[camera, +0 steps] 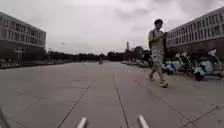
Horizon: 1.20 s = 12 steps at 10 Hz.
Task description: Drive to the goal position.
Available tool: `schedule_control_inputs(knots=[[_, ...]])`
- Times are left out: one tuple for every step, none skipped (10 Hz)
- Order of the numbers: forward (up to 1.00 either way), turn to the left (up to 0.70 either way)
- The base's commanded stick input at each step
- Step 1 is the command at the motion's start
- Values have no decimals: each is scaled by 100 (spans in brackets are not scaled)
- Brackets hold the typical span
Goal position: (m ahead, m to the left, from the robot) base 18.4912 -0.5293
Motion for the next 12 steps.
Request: schedule_control_inputs(knots=[[100,-11],[100,-22],[100,-11],[100,-2],[100,-13],[100,-20],[100,-9],[100,-2],[100,-2],[100,-12],[100,-2],[100,-2]])
